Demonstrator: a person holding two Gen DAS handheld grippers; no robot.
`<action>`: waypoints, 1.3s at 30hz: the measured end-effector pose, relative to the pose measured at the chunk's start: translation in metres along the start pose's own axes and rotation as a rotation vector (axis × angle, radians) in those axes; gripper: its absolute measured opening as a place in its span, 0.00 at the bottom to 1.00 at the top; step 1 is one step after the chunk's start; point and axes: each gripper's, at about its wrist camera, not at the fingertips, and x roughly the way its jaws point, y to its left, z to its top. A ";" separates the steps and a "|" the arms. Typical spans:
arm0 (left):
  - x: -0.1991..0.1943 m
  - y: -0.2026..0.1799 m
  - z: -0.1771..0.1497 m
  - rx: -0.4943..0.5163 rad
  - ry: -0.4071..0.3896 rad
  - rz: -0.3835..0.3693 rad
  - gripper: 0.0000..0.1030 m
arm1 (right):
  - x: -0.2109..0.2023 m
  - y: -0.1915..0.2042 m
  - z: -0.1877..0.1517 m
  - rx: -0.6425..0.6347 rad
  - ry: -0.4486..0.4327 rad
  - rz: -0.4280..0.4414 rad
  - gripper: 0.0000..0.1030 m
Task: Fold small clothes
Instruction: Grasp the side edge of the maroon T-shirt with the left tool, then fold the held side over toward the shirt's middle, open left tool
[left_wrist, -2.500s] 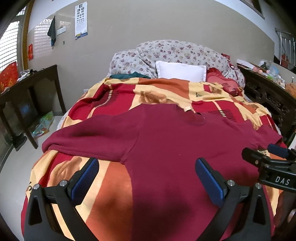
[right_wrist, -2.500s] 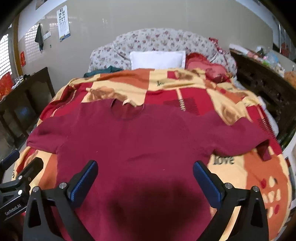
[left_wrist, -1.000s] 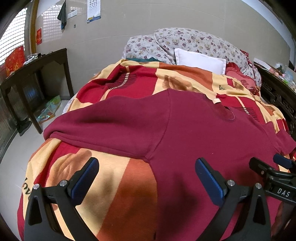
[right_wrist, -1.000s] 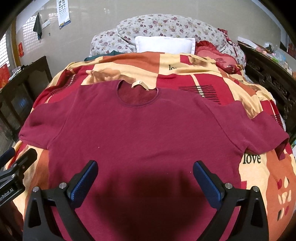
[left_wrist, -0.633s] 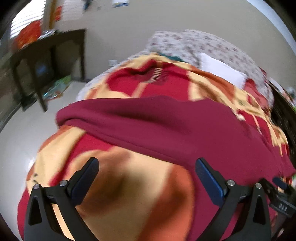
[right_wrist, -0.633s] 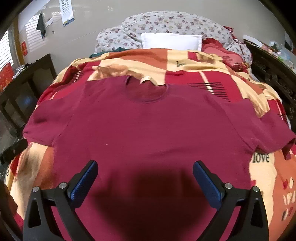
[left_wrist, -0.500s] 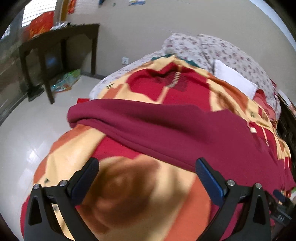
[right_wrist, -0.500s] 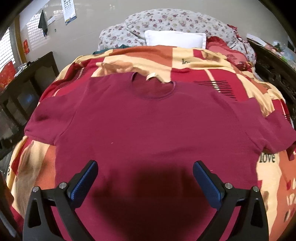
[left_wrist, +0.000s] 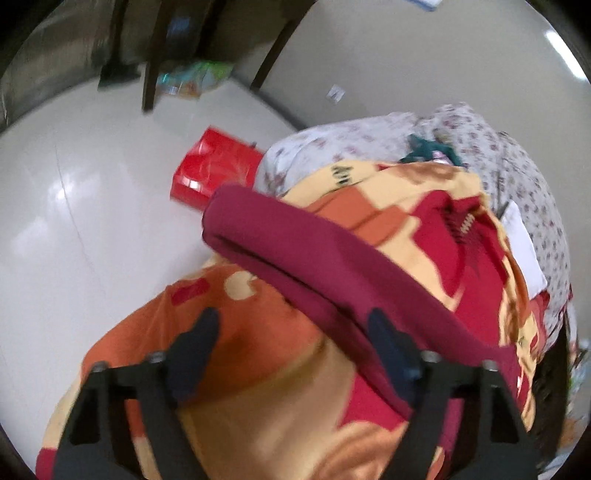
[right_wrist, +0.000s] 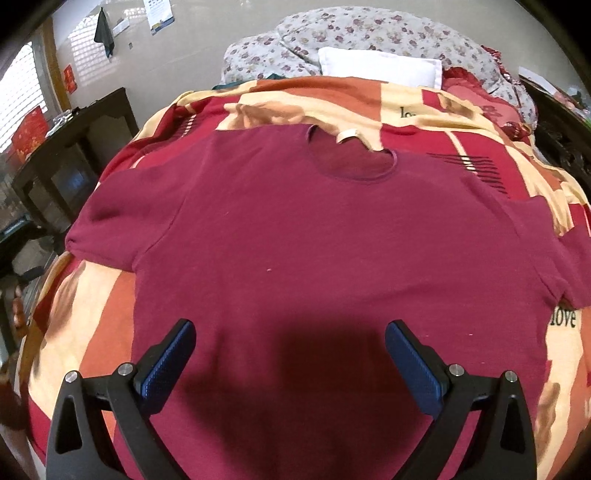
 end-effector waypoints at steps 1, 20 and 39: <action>0.009 0.007 0.005 -0.027 0.017 -0.004 0.72 | 0.002 0.002 0.000 -0.006 0.008 0.002 1.00; 0.000 -0.043 0.022 0.117 -0.128 -0.110 0.04 | 0.002 0.015 0.000 -0.013 0.031 0.093 1.00; -0.099 -0.248 -0.184 0.615 -0.115 -0.478 0.03 | -0.038 -0.049 0.007 0.108 -0.061 0.060 1.00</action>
